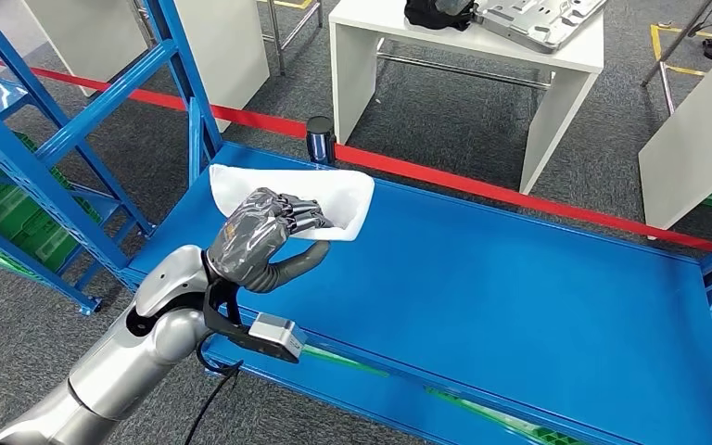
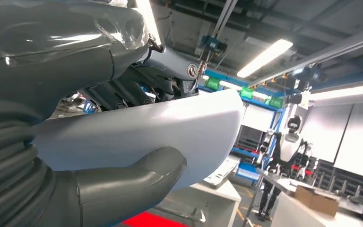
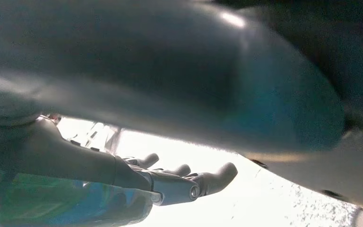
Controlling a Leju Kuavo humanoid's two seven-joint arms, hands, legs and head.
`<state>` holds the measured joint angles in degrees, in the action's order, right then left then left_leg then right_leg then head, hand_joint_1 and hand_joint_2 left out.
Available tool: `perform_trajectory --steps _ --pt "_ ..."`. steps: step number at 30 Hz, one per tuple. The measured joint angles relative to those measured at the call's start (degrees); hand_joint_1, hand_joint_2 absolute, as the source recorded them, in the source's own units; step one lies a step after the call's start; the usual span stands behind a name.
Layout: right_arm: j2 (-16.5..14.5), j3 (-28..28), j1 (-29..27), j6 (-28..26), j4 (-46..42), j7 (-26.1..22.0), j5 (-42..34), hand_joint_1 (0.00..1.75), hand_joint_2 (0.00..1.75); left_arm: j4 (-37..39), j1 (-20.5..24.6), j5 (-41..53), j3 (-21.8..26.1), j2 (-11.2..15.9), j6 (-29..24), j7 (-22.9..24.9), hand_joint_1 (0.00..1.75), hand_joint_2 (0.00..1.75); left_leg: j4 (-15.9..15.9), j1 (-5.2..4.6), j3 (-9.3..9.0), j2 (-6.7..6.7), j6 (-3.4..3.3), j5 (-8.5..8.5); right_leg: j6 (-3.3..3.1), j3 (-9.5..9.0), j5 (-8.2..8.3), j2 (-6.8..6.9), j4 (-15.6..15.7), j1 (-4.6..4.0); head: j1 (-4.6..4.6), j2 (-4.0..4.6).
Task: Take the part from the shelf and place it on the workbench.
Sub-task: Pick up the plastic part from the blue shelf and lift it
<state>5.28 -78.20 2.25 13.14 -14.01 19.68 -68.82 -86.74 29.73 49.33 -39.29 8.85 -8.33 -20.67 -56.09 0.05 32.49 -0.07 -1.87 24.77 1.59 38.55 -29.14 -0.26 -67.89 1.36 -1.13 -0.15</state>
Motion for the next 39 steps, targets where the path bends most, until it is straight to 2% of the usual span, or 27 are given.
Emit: perform_trajectory --steps 1,2,3,5,7,9,11,12,13,14,16,18,20,22,23,24,26,27,28,29,31,32,33,34,35,37,39 --pt "0.02 0.00 0.01 0.00 0.00 -0.08 -0.02 0.00 0.00 -0.28 0.02 -0.67 0.00 -0.03 -0.02 -0.46 1.75 1.75 -0.34 -0.08 0.09 0.07 0.28 0.21 0.25 -2.06 1.43 0.11 4.17 0.08 0.01 0.00" --pt "0.03 -0.02 0.02 0.00 -0.01 -0.15 -0.03 0.00 0.00 -0.60 0.03 -1.97 0.02 -0.07 0.12 -1.15 1.75 1.75 -0.71 -0.19 0.24 0.11 0.60 0.44 0.13 -3.69 2.51 0.16 7.43 0.11 -0.04 0.00" --pt "0.02 -0.05 0.04 0.01 -0.01 -0.21 -0.03 0.00 0.00 -0.93 0.03 -3.81 0.05 -0.11 0.44 -2.05 1.75 1.75 -1.02 -0.31 0.41 0.13 0.89 0.61 -0.22 -4.63 3.08 0.19 9.36 0.07 -0.07 0.00" --pt "-0.04 -0.24 0.07 0.07 -0.01 -0.31 0.01 0.00 0.00 -1.64 -0.04 -9.15 0.12 -0.20 2.00 -4.44 1.75 1.75 -1.24 -0.37 0.64 0.13 1.29 0.71 -1.17 -4.82 3.28 0.09 9.86 -0.15 -0.13 0.00" --pt "-0.13 -0.45 0.08 0.12 -0.01 -0.35 0.03 0.00 0.00 -2.46 -0.30 -15.88 0.30 -0.32 4.75 -7.05 1.75 1.75 -1.85 -0.15 1.04 0.12 1.76 1.27 -1.78 -4.91 3.41 0.06 9.95 0.06 -0.13 0.00" --pt "-0.14 -0.56 0.08 0.13 0.01 -0.36 0.01 0.00 0.00 -3.32 -0.81 -22.83 0.74 -0.55 8.13 -9.34 1.75 1.75 -5.99 0.14 2.99 0.12 2.41 3.81 -2.28 -5.02 3.48 0.03 10.04 0.35 -0.24 0.00" --pt "-0.09 -0.66 0.06 0.13 0.02 -0.36 -0.05 0.00 0.00 -3.98 -1.78 -29.04 1.34 -0.88 11.77 -11.09 1.75 1.75 -13.67 0.42 6.63 0.12 2.90 7.26 -2.52 -4.98 3.45 0.01 10.03 0.26 -0.33 0.00" --pt "-0.10 -0.72 0.04 0.13 0.02 -0.36 -0.10 0.00 0.00 -4.23 -2.45 -31.78 1.67 -1.07 13.50 -11.76 1.75 1.75 -16.59 0.52 8.12 0.12 3.01 8.12 -2.57 -4.96 3.45 0.00 10.02 0.22 -0.33 0.00" --pt "-0.11 -0.77 0.01 0.13 0.02 -0.35 -0.15 0.00 0.00 -4.51 -3.18 -34.43 2.07 -1.30 15.22 -12.34 1.75 1.75 -17.66 0.58 8.75 0.12 3.02 7.96 -2.58 -4.97 3.44 -0.03 10.02 0.19 -0.33 0.00" --pt "-0.11 -0.81 0.00 0.14 0.02 -0.34 -0.20 0.00 0.00 -4.82 -3.83 -36.74 2.52 -1.56 16.71 -12.79 1.75 1.75 -16.34 0.60 8.21 0.12 2.91 6.74 -2.58 -5.00 3.44 -0.08 10.01 0.16 -0.33 0.00" --pt "-0.18 -0.83 0.01 0.21 0.02 -0.33 -0.39 0.00 0.00 -5.61 -4.74 -41.15 3.58 -2.15 19.61 -13.46 1.75 1.75 -8.81 0.49 4.57 0.14 2.29 3.01 -2.55 -5.11 3.44 -0.19 10.03 0.09 -0.33 0.00" --pt "-0.30 -0.83 0.04 0.31 0.02 -0.33 -0.60 0.00 0.00 -6.32 -5.25 -44.48 4.61 -2.70 21.73 -13.81 1.75 1.75 -2.78 0.15 1.54 0.10 1.63 1.20 -2.30 -5.03 3.44 -0.24 10.03 -0.17 -0.31 0.00" --pt "-0.43 -0.83 0.03 0.39 0.02 -0.32 -0.76 0.00 0.00 -6.69 -5.74 -46.45 5.37 -3.08 23.03 -13.89 1.75 1.75 -1.51 -0.24 0.98 0.08 1.24 1.25 -1.71 -4.95 3.51 -0.22 10.16 -0.22 -0.29 0.00" --pt "-0.47 -0.82 0.01 0.49 0.02 -0.21 -0.98 0.00 0.00 -6.98 -6.35 -48.91 6.03 -3.54 24.55 -13.72 1.75 1.75 -0.56 -0.13 0.40 0.06 0.66 0.69 -1.10 -4.88 3.37 -0.14 10.10 -0.15 -0.26 0.00" --pt "-0.46 -0.81 0.01 0.56 0.04 -0.11 -1.14 0.00 0.00 -7.10 -6.60 -50.81 6.33 -3.94 25.59 -13.49 1.75 1.75 0.01 -0.02 0.03 0.00 0.31 0.30 -1.03 -4.41 2.75 -0.09 9.14 -0.18 -0.21 0.00" --pt "-0.43 -0.81 0.01 0.62 0.05 0.00 -1.33 0.00 0.00 -7.21 -6.89 -53.00 6.61 -4.44 26.70 -13.16 1.75 1.75 0.51 0.10 -0.28 -0.05 0.04 -0.05 -1.12 -3.35 1.60 -0.05 6.93 -0.22 -0.13 0.00" --pt "-0.39 -0.80 -0.01 0.73 0.08 0.17 -1.67 0.00 0.00 -7.24 -7.73 -56.62 6.90 -5.34 28.49 -12.41 1.75 1.75 0.65 0.00 -0.26 -0.10 -0.22 -0.25 -1.44 0.07 -1.52 -0.04 -0.38 -0.20 -0.03 0.00" --pt "-0.38 -0.80 -0.03 0.75 0.10 0.22 -1.78 0.00 0.00 -7.23 -8.28 -57.63 6.97 -5.67 28.98 -12.15 1.75 1.75 0.61 -0.06 -0.19 -0.10 -0.23 -0.25 -1.35 1.68 -2.60 -0.04 -3.77 -0.17 -0.02 0.00" --pt "-0.37 -0.79 -0.04 0.77 0.12 0.24 -1.84 0.00 0.00 -7.23 -8.76 -58.21 7.00 -5.91 29.27 -11.97 1.75 1.75 0.55 -0.10 -0.15 -0.08 -0.23 -0.23 -1.06 2.47 -2.88 -0.03 -5.44 -0.14 -0.02 0.00" --pt "-0.36 -0.79 -0.03 0.79 0.14 0.26 -1.92 0.00 0.00 -7.23 -9.09 -58.72 7.03 -6.12 29.56 -11.80 1.75 1.75 0.45 -0.09 -0.10 -0.03 -0.19 -0.20 -0.62 2.20 -2.30 -0.02 -4.91 -0.07 -0.02 0.00" --pt "-0.30 -0.77 -0.02 0.91 0.19 0.27 -2.15 0.00 0.00 -7.24 -9.52 -60.82 7.07 -6.50 30.39 -11.16 1.75 1.75 0.02 -0.05 -0.06 0.13 0.07 0.02 0.34 -1.44 0.62 0.09 2.23 0.12 0.01 0.00" --pt "-0.28 -0.76 -0.01 0.98 0.21 0.28 -2.36 0.00 0.00 -7.25 -9.79 -62.52 7.09 -6.69 30.93 -10.69 1.75 1.75 -0.36 -0.19 0.06 0.20 0.35 0.27 0.39 -3.46 1.86 0.12 6.05 0.13 0.02 0.00" --pt "-0.27 -0.74 -0.02 1.07 0.22 0.29 -2.61 0.00 0.00 -7.27 -10.20 -64.46 7.08 -6.87 31.44 -10.10 1.75 1.75 -0.69 -0.30 0.20 0.22 0.64 0.48 0.14 -4.88 2.69 0.14 8.80 0.10 -0.02 0.00" --pt "-0.29 -0.73 -0.04 1.12 0.22 0.29 -2.85 0.00 0.00 -7.29 -10.75 -66.28 7.02 -7.01 31.87 -9.51 1.75 1.75 -0.93 -0.41 0.33 0.22 0.92 0.62 -0.32 -5.51 2.96 0.12 10.04 0.00 -0.04 0.00" --pt "-0.31 -0.71 -0.07 1.15 0.22 0.29 -3.05 0.00 0.00 -7.31 -11.39 -67.85 6.90 -7.13 32.16 -8.94 1.75 1.75 -1.04 -0.46 0.42 0.20 1.17 0.67 -0.88 -5.55 2.99 0.05 10.16 -0.16 -0.07 0.00" --pt "-0.39 -0.66 -0.13 1.17 0.23 0.20 -3.21 0.00 0.00 -7.34 -12.62 -69.80 6.39 -7.24 32.55 -8.06 1.75 1.75 -1.29 -0.26 0.58 0.16 1.61 0.88 -1.61 -5.48 3.24 0.01 10.24 -0.01 -0.07 0.00" --pt "-0.41 -0.63 -0.10 1.17 0.30 -0.02 -3.01 0.00 0.00 -7.32 -13.42 -70.65 5.57 -7.08 33.13 -7.67 1.75 1.75 -4.23 0.00 1.86 0.16 2.24 3.09 -2.08 -5.52 3.50 0.02 10.36 0.30 -0.17 0.00"
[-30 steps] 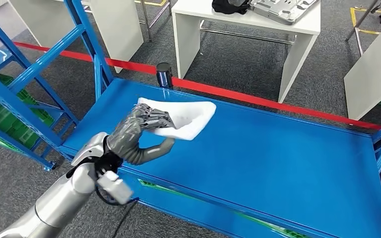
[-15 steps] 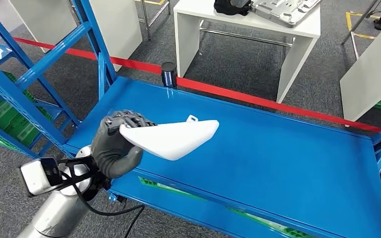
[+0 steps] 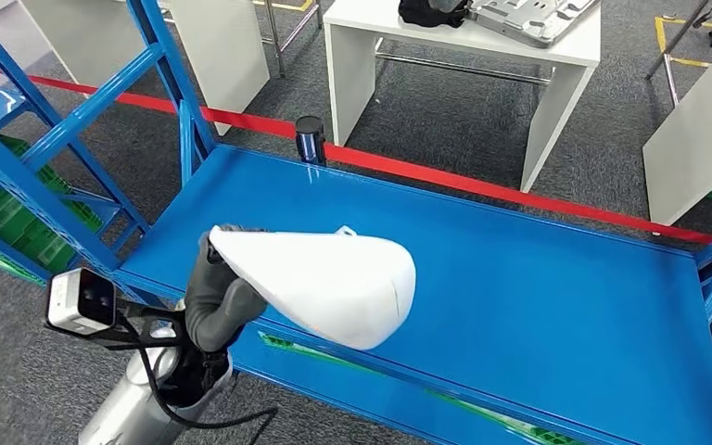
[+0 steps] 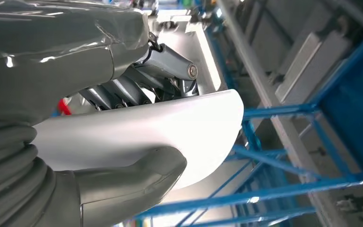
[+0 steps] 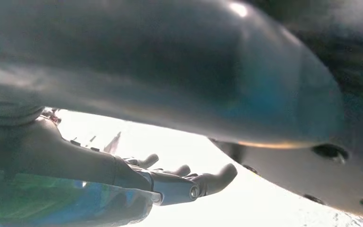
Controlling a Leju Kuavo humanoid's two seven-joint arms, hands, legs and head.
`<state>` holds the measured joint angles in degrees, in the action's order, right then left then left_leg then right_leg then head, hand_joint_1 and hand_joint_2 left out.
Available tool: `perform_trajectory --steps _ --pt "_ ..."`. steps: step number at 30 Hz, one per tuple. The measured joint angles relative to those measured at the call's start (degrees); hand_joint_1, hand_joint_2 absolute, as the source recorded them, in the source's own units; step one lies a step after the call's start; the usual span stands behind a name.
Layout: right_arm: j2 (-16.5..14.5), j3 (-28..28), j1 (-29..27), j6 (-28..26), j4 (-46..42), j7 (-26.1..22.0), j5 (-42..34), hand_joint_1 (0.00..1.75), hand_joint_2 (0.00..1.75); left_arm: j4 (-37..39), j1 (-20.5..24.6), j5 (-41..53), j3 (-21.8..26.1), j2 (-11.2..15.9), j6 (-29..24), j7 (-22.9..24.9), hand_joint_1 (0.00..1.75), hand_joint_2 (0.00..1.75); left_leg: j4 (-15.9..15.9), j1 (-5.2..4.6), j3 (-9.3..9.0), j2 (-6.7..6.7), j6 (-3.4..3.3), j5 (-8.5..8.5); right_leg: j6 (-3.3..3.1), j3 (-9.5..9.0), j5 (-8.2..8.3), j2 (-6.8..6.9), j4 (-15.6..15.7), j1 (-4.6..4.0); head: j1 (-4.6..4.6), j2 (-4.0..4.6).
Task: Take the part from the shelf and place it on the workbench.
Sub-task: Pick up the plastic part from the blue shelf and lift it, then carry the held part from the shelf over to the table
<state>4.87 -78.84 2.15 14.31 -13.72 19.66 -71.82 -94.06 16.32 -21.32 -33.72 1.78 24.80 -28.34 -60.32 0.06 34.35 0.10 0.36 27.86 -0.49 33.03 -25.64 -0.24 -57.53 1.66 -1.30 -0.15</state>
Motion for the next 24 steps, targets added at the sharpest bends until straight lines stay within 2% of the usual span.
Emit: perform_trajectory --steps 3,4,5,6,7,9,10,13,14,15,17,18,19,20,21,22,23,24 --pt "0.06 0.00 0.07 0.15 0.13 -0.29 0.63 0.00 0.00 0.37 -0.99 -0.41 -1.43 0.89 1.00 -0.02 1.75 1.75 -10.46 0.47 4.42 -0.02 0.81 5.44 -0.31 0.23 0.19 0.02 -0.04 -0.13 -0.10 0.00" --pt "0.08 -0.01 0.08 0.57 0.17 -0.42 0.92 0.00 0.00 0.57 -1.32 -0.42 -1.85 1.23 1.12 -0.11 1.75 1.75 -12.39 0.55 5.14 -0.02 0.89 5.98 -0.35 0.33 0.24 0.02 -0.06 -0.19 -0.11 0.00" --pt "0.06 -0.05 0.06 1.07 0.21 -0.60 1.26 0.00 0.00 0.73 -1.58 -0.44 -2.22 1.53 1.15 -0.23 1.75 1.75 -12.23 0.59 4.82 -0.02 0.84 5.52 -0.39 0.41 0.34 0.01 -0.07 -0.25 -0.11 0.00" --pt "-0.04 -0.10 0.03 1.55 0.22 -0.78 1.59 0.00 0.00 0.84 -1.71 -0.46 -2.55 1.81 1.12 -0.36 1.75 1.75 -9.87 0.59 3.38 -0.02 0.68 4.17 -0.42 0.45 0.43 0.00 -0.07 -0.32 -0.11 0.00" --pt "-0.21 -0.16 0.00 1.90 0.23 -0.95 1.84 0.00 0.00 0.90 -1.75 -0.50 -2.82 2.05 1.08 -0.46 1.75 1.75 -5.97 0.53 1.11 0.00 0.37 2.39 -0.38 0.46 0.52 -0.03 -0.06 -0.37 -0.11 0.00" --pt "-0.66 -0.22 -0.02 1.95 0.23 -1.09 2.04 0.00 0.00 0.91 -1.75 -0.59 -3.24 2.39 1.08 -0.59 1.75 1.75 0.95 0.18 -2.77 0.05 -0.37 0.19 -0.08 0.57 0.78 -0.08 -0.08 -0.55 -0.08 0.00" --pt "-0.80 -0.23 -0.03 1.94 0.24 -1.10 2.08 0.00 0.00 0.91 -1.77 -0.64 -3.44 2.54 1.09 -0.63 1.75 1.75 2.63 -0.05 -3.62 0.06 -0.68 -0.22 0.19 0.67 0.95 -0.09 -0.07 -0.59 -0.08 0.00" --pt "-0.84 -0.26 -0.06 1.92 0.26 -1.10 2.16 0.00 0.00 0.91 -1.89 -0.71 -3.90 2.91 1.10 -0.70 1.75 1.75 3.51 -0.29 -3.61 -0.05 -1.49 -1.07 1.22 0.93 1.47 -0.04 0.08 -0.51 -0.07 0.00" --pt "-0.80 -0.27 -0.07 1.92 0.27 -1.10 2.16 0.00 0.00 0.91 -1.88 -0.72 -4.00 2.95 1.10 -0.70 1.75 1.75 3.92 -0.18 -3.56 -0.17 -1.91 -1.64 1.31 1.26 0.88 -0.03 -0.48 -0.55 -0.02 0.00" --pt "-0.77 -0.27 -0.07 1.92 0.28 -1.11 2.16 0.00 0.00 0.91 -1.86 -0.72 -4.10 2.97 1.11 -0.71 1.75 1.75 4.32 -0.05 -3.37 -0.30 -2.34 -2.28 1.17 1.95 -0.47 -0.04 -2.02 -0.64 0.06 0.00" --pt "-0.68 -0.27 -0.05 1.93 0.29 -1.20 2.16 0.00 0.00 0.93 -1.88 -0.73 -4.33 3.02 1.12 -0.72 1.75 1.75 4.62 -0.06 -2.36 -0.46 -2.94 -3.39 0.52 4.35 -4.87 -0.06 -8.34 -0.77 0.18 0.00" --pt "-0.64 -0.26 -0.02 1.93 0.29 -1.26 2.16 0.00 0.00 0.96 -1.92 -0.74 -4.45 3.06 1.12 -0.73 1.75 1.75 4.55 -0.16 -1.66 -0.48 -3.05 -3.85 0.40 5.43 -6.82 -0.07 -11.98 -0.78 0.21 0.00" --pt "-0.59 -0.26 0.02 1.92 0.29 -1.32 2.17 0.00 0.00 1.02 -1.95 -0.75 -4.57 3.10 1.13 -0.73 1.75 1.75 4.46 -0.26 -0.92 -0.49 -3.06 -4.33 0.56 5.84 -7.99 -0.07 -14.57 -0.77 0.21 0.00" --pt "-0.55 -0.26 0.07 1.86 0.29 -1.36 2.20 0.00 0.00 1.08 -1.98 -0.77 -4.71 3.17 1.14 -0.73 1.75 1.75 4.31 -0.33 -0.13 -0.48 -3.00 -4.81 0.97 5.21 -8.19 -0.06 -15.28 -0.72 0.21 0.00" --pt "-0.51 -0.27 0.12 1.73 0.29 -1.34 2.23 0.00 0.00 1.14 -1.99 -0.79 -4.82 3.23 1.16 -0.73 1.75 1.75 4.12 -0.34 0.61 -0.45 -2.90 -5.23 1.50 3.67 -7.56 -0.05 -13.98 -0.64 0.21 0.00" --pt "-0.48 -0.28 0.14 1.55 0.29 -1.30 2.28 0.00 0.00 1.17 -2.01 -0.81 -4.95 3.32 1.17 -0.73 1.75 1.75 3.83 -0.34 1.41 -0.40 -2.74 -5.67 2.06 1.13 -6.41 -0.03 -10.68 -0.50 0.21 0.00" --pt "-0.46 -0.31 0.15 1.33 0.29 -1.22 2.34 0.00 0.00 1.19 -2.02 -0.83 -5.08 3.40 1.18 -0.74 1.75 1.75 3.47 -0.38 2.19 -0.34 -2.48 -6.05 2.35 -1.61 -5.78 -0.01 -6.48 -0.41 0.21 0.00" --pt "-0.42 -0.34 0.11 1.12 0.29 -1.16 2.38 0.00 0.00 1.20 -2.04 -0.85 -5.16 3.47 1.17 -0.77 1.75 1.75 3.14 -0.43 2.81 -0.29 -2.20 -6.43 2.21 -3.71 -5.34 -0.10 -3.19 -0.46 0.16 0.00"
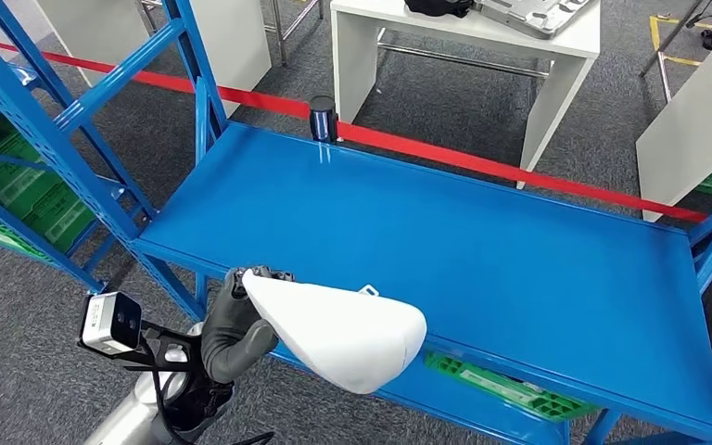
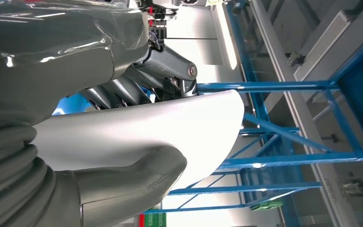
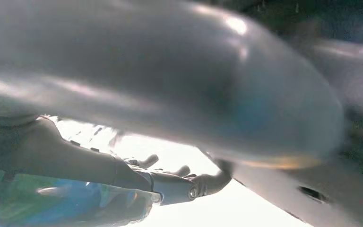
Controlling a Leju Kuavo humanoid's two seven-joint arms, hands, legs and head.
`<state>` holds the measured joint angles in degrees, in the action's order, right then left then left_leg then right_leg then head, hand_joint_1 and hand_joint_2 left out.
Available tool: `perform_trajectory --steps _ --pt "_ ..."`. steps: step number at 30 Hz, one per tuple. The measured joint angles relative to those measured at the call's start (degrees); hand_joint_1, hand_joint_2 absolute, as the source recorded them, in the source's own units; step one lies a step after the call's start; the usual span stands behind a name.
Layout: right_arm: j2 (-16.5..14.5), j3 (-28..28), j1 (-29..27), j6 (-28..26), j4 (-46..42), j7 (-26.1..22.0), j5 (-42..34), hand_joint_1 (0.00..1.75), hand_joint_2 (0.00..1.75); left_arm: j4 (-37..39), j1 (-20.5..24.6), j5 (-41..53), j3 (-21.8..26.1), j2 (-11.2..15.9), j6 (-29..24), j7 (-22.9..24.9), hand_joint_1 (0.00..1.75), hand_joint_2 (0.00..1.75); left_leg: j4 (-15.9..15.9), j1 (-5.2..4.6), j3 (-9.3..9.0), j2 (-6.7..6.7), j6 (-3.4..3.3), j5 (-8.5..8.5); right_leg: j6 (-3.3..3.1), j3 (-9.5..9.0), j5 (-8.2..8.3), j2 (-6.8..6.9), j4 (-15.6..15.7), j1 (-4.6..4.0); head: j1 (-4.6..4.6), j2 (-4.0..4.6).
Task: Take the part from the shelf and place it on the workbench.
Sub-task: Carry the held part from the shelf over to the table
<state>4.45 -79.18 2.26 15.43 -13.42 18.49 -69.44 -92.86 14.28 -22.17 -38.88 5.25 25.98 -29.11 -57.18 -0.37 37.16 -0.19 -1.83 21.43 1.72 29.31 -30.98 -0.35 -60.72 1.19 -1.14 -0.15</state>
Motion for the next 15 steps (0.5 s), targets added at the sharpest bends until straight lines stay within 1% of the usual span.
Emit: perform_trajectory --steps 1,2,3,4,5,6,7,8,9,10,11,12,13,14,15 --pt "0.03 -0.03 -0.02 -0.14 -0.01 0.02 0.01 0.00 0.00 0.01 -0.03 -0.03 -0.10 0.07 0.04 -0.06 1.75 1.75 -0.31 -0.06 0.48 0.01 0.34 -0.38 -0.34 -1.33 0.15 -0.09 2.43 -0.09 -0.01 0.00" --pt "0.09 -0.05 0.00 -0.27 -0.01 0.02 -0.06 0.00 0.00 0.04 -0.05 -0.11 -0.17 0.11 0.12 -0.17 1.75 1.75 -0.46 -0.11 0.76 0.01 0.67 -0.77 -0.89 -1.58 0.00 -0.19 3.31 -0.28 -0.04 0.00" --pt "0.21 -0.05 0.01 -0.40 -0.02 -0.02 -0.21 0.00 0.00 0.08 -0.06 -0.25 -0.25 0.16 0.25 -0.29 1.75 1.75 -0.47 -0.08 0.84 0.01 0.96 -1.16 -1.40 -1.27 0.34 -0.29 3.19 -0.45 -0.08 0.00" --pt "0.33 -0.04 0.12 -0.64 -0.03 -0.05 -0.46 0.00 0.00 0.14 -0.08 -0.43 -0.31 0.25 0.49 -0.49 1.75 1.75 -0.52 0.01 0.97 0.04 1.25 -1.38 -1.86 -0.81 0.68 -0.22 3.22 -0.33 -0.01 0.00" --pt "0.56 0.01 0.27 -1.01 -0.03 -0.07 -0.77 0.00 0.00 0.23 -0.09 -0.68 -0.33 0.35 0.73 -0.72 1.75 1.75 -0.91 0.12 1.27 0.10 1.58 -0.75 -2.37 -0.38 1.15 -0.15 3.22 -0.23 -0.06 0.00" --pt "0.84 0.07 0.45 -1.37 -0.04 -0.09 -1.04 0.00 0.00 0.33 -0.09 -0.90 -0.33 0.48 0.95 -0.92 1.75 1.75 -2.07 0.27 1.75 0.15 1.94 0.85 -2.86 0.07 1.67 -0.05 3.27 -0.09 -0.09 0.00" --pt "1.12 0.13 0.64 -1.72 -0.04 -0.12 -1.27 0.00 0.00 0.43 -0.10 -1.08 -0.33 0.64 1.15 -1.14 1.75 1.75 -4.34 0.45 2.51 0.19 2.32 3.35 -3.26 0.67 2.27 0.06 3.31 0.05 -0.13 0.00" --pt "1.45 0.18 0.80 -1.96 -0.04 -0.14 -1.37 0.00 0.00 0.52 -0.13 -1.20 -0.33 0.79 1.26 -1.31 1.75 1.75 -7.53 0.61 3.37 0.21 2.68 6.33 -3.48 1.20 2.81 0.10 3.29 0.03 -0.23 0.00" --pt "1.77 0.20 0.89 -2.08 -0.04 -0.16 -1.34 0.00 0.00 0.61 -0.18 -1.26 -0.33 0.93 1.37 -1.45 1.75 1.75 -11.09 0.77 4.17 0.21 2.94 8.74 -3.55 1.76 3.33 0.16 3.27 0.00 -0.26 0.00" --pt "2.06 0.21 0.92 -2.19 -0.04 -0.17 -1.30 0.00 0.00 0.72 -0.25 -1.29 -0.33 1.08 1.46 -1.56 1.75 1.75 -14.25 0.90 4.64 0.21 3.12 10.06 -3.53 2.41 3.90 0.19 3.24 -0.03 -0.27 0.00" --pt "2.34 0.21 0.94 -2.24 -0.04 -0.19 -1.25 0.00 0.00 0.83 -0.34 -1.30 -0.33 1.20 1.54 -1.65 1.75 1.75 -15.94 0.99 4.36 0.21 3.18 10.16 -3.45 3.04 4.46 0.21 3.21 -0.07 -0.28 0.00" --pt "2.56 0.20 0.94 -2.27 -0.04 -0.22 -1.17 0.00 0.00 0.93 -0.40 -1.31 -0.33 1.31 1.61 -1.70 1.75 1.75 -15.70 1.03 3.14 0.21 3.12 9.31 -3.36 3.72 5.00 0.22 3.18 -0.11 -0.29 0.00" --pt "2.69 0.20 0.95 -2.28 -0.04 -0.30 -1.08 0.00 0.00 1.01 -0.44 -1.31 -0.32 1.41 1.63 -1.73 1.75 1.75 -13.33 1.01 0.81 0.23 2.89 8.01 -3.25 4.31 5.52 0.21 3.18 -0.18 -0.30 0.00" --pt "2.72 0.19 0.98 -2.29 -0.07 -0.39 -0.94 0.00 0.00 1.05 -0.42 -1.32 -0.29 1.47 1.65 -1.76 1.75 1.75 -9.39 0.90 -2.25 0.28 2.46 7.15 -3.13 4.69 5.94 0.20 3.18 -0.19 -0.31 0.00" --pt "2.72 0.19 1.03 -2.29 -0.10 -0.49 -0.77 0.00 0.00 1.06 -0.39 -1.32 -0.27 1.52 1.67 -1.78 1.75 1.75 -5.17 0.74 -5.26 0.31 1.98 6.95 -2.90 4.98 6.34 0.19 3.18 -0.25 -0.27 0.00"
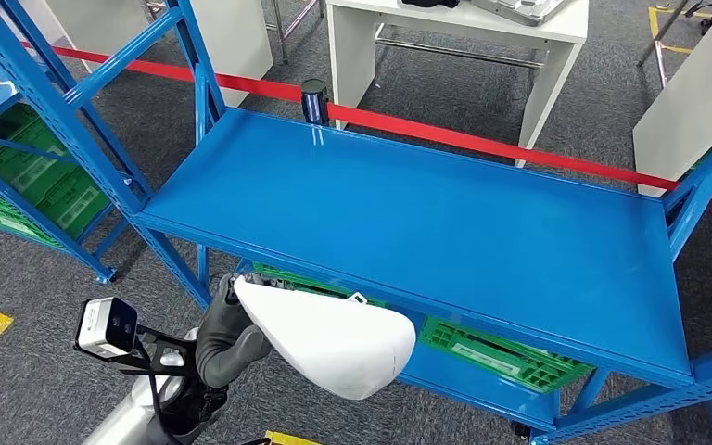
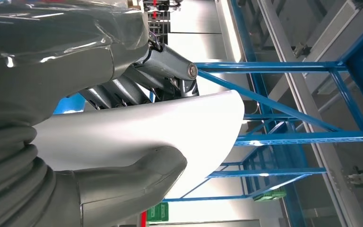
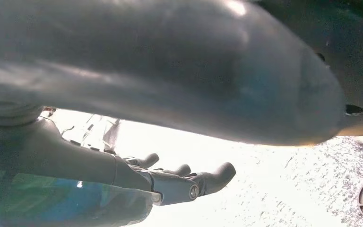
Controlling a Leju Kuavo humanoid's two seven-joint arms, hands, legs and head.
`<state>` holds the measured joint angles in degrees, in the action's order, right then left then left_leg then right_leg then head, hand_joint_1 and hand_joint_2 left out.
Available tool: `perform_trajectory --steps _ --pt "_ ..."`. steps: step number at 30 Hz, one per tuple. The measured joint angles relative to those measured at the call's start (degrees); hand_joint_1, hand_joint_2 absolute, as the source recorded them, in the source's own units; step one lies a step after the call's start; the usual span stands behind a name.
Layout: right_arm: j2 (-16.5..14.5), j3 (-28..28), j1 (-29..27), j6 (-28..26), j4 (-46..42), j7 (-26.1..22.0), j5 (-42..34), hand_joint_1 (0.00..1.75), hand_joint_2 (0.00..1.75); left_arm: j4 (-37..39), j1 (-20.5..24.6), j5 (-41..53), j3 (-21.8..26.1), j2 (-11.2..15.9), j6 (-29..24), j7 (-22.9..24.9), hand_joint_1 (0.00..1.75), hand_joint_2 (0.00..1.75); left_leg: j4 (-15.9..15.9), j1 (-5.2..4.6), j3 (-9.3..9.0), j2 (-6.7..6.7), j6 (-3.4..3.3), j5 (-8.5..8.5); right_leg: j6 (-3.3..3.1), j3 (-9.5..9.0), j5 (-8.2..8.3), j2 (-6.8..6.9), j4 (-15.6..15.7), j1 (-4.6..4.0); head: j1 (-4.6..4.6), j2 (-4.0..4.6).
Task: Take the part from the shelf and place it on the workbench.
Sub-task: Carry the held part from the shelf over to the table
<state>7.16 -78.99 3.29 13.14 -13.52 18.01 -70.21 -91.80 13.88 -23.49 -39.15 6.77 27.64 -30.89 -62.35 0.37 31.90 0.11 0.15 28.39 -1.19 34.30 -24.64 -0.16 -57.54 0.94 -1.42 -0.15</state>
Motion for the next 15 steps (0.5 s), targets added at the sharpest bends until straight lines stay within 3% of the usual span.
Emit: perform_trajectory --steps 2,4,6,7,9,10,11,12,13,15 --pt "0.01 0.00 0.14 0.00 -0.07 -0.10 0.25 0.00 0.00 0.00 0.06 -0.04 0.05 0.06 0.04 -0.09 1.75 1.75 5.14 -0.52 -3.39 0.04 -0.73 0.41 0.66 0.27 0.70 0.02 0.06 0.17 0.00 0.00" --pt "0.08 0.00 0.23 0.03 -0.07 -0.14 0.36 0.00 0.00 0.01 0.07 -0.07 0.07 0.16 0.10 -0.18 1.75 1.75 6.05 -1.00 -3.40 0.00 -1.27 0.01 1.54 0.35 1.51 0.05 0.40 0.38 -0.03 0.00" --pt "0.17 0.00 0.25 0.10 -0.06 -0.15 0.45 0.00 0.00 0.04 0.12 -0.08 0.06 0.22 0.20 -0.24 1.75 1.75 7.13 -0.83 -3.06 -0.29 -2.15 -1.47 1.82 1.02 0.90 0.08 -0.31 0.33 0.05 0.00" --pt "0.22 0.00 0.27 0.14 -0.05 -0.14 0.50 0.00 0.00 0.06 0.12 -0.09 0.05 0.21 0.26 -0.28 1.75 1.75 7.69 -0.67 -2.63 -0.42 -2.53 -2.38 1.63 1.88 -0.65 0.08 -2.07 0.22 0.12 0.00" --pt "0.32 0.00 0.33 0.19 -0.05 -0.14 0.56 0.00 0.00 0.16 0.06 -0.09 0.01 0.19 0.40 -0.33 1.75 1.75 8.07 -0.55 -1.27 -0.48 -2.93 -3.85 0.99 4.44 -5.51 0.10 -8.79 0.14 0.22 0.00" --pt "0.37 0.00 0.35 0.20 -0.05 -0.13 0.56 0.00 0.00 0.25 -0.01 -0.08 -0.02 0.19 0.46 -0.34 1.75 1.75 8.03 -0.58 -0.39 -0.49 -2.89 -4.47 0.98 5.48 -7.37 0.10 -12.54 0.16 0.25 0.00" --pt "0.43 0.00 0.36 0.22 -0.05 -0.13 0.56 0.00 0.00 0.35 -0.06 -0.07 -0.03 0.20 0.51 -0.34 1.75 1.75 7.97 -0.61 0.48 -0.49 -2.86 -5.08 1.27 5.92 -8.21 0.10 -15.20 0.21 0.24 0.00" --pt "0.52 0.00 0.37 0.25 -0.05 -0.11 0.55 0.00 0.00 0.44 -0.12 -0.07 -0.04 0.22 0.55 -0.34 1.75 1.75 7.88 -0.60 1.39 -0.51 -2.75 -5.69 1.82 5.40 -7.97 0.11 -16.16 0.28 0.24 0.00" --pt "0.63 0.00 0.38 0.28 -0.05 -0.09 0.54 0.00 0.00 0.51 -0.17 -0.07 -0.05 0.23 0.56 -0.34 1.75 1.75 7.72 -0.55 2.25 -0.51 -2.59 -6.25 2.49 3.81 -6.89 0.12 -14.89 0.39 0.24 0.00" --pt "0.84 0.00 0.51 0.45 -0.05 -0.03 0.48 0.00 0.00 0.56 -0.24 -0.07 -0.05 0.25 0.61 -0.34 1.75 1.75 6.93 -0.51 3.90 -0.49 -2.07 -7.10 3.37 -2.13 -5.10 0.17 -7.11 0.61 0.26 0.00"
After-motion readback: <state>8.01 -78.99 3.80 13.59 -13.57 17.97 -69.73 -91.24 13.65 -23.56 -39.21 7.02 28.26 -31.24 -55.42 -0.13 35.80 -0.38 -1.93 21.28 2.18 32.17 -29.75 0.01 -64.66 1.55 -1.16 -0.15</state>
